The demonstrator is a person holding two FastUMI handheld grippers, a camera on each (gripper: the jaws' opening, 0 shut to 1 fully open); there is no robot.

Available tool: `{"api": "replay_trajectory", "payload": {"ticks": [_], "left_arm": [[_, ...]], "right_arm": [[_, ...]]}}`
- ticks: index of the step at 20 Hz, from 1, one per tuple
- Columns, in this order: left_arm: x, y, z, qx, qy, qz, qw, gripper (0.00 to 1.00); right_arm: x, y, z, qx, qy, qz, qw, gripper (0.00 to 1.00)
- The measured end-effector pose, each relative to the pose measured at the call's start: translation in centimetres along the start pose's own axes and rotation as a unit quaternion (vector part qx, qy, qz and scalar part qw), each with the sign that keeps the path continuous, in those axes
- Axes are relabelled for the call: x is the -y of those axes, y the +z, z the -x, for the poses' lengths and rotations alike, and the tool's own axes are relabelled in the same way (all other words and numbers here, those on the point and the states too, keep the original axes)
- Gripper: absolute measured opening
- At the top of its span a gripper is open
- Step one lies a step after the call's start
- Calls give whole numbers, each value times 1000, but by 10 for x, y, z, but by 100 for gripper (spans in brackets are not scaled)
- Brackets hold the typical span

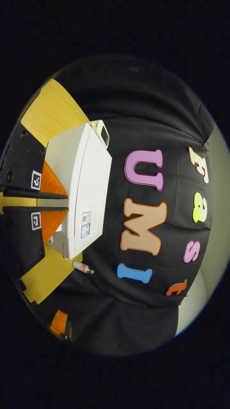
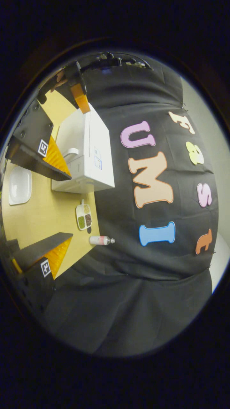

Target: Open the microwave oven with the left hand, put the food in, and close the microwave oven.

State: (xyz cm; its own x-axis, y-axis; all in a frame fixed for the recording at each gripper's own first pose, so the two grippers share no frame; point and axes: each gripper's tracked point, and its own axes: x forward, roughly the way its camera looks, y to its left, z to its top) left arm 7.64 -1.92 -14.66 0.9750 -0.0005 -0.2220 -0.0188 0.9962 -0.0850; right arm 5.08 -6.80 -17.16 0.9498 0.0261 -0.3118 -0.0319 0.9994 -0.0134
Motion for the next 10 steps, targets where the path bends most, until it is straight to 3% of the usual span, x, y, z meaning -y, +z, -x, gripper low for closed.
{"api": "replay_trajectory", "payload": {"ticks": [3, 5, 6, 8, 10], "left_arm": [[-2, -10, 18, -11, 6, -2, 1000, 17], [-1, -17, 32, -18, 9, -13, 1000, 38], [-6, -15, 34, -13, 24, -17, 999, 68], [-7, -11, 44, -2, 36, -13, 999, 98], [-7, -5, 51, 6, 45, -16, 999, 94]], "right_arm": [[3, -1, 0, 1, 1, 4, 1000, 92], [5, -1, 0, 0, 3, 7, 1000, 92], [6, -1, 0, 0, 4, 8, 1000, 92], [8, 1, 0, 2, 5, 9, 1000, 92], [10, 4, -1, 6, 6, 8, 1000, 92]]}}
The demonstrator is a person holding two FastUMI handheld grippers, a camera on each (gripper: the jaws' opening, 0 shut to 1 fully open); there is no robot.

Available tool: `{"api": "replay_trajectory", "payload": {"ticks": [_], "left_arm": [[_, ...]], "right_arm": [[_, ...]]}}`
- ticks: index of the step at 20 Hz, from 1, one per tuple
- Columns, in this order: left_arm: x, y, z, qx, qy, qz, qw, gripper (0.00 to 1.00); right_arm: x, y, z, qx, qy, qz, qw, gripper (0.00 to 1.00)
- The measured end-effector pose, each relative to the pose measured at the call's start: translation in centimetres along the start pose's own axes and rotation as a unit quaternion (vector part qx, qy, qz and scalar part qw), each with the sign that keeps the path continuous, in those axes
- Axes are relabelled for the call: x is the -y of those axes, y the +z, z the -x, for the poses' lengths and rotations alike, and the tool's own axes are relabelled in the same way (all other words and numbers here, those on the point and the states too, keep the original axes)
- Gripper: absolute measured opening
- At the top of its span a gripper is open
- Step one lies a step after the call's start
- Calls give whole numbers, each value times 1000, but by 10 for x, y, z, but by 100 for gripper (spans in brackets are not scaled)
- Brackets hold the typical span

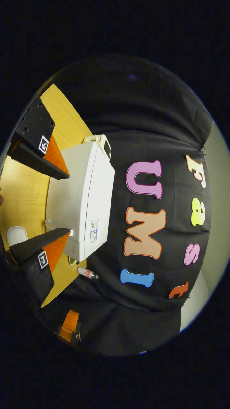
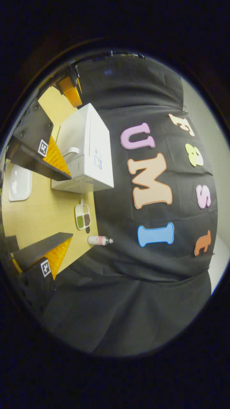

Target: Open the microwave oven with the left hand, put the food in, and close the microwave oven.

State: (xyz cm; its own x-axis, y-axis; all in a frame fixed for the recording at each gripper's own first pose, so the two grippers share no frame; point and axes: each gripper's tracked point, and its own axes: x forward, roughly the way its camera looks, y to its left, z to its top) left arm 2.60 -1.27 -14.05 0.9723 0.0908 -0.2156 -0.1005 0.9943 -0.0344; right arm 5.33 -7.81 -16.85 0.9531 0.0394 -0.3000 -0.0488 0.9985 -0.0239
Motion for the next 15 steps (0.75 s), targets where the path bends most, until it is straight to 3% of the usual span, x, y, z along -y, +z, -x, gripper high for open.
{"api": "replay_trajectory", "payload": {"ticks": [6, 15], "left_arm": [[7, 15, 9, 19, 2, -28, 999, 93], [25, 16, 12, 20, -7, -23, 1000, 94]], "right_arm": [[8, 5, 1, 5, 3, 0, 1000, 92], [13, 6, 5, 9, 9, 2, 1000, 92]]}}
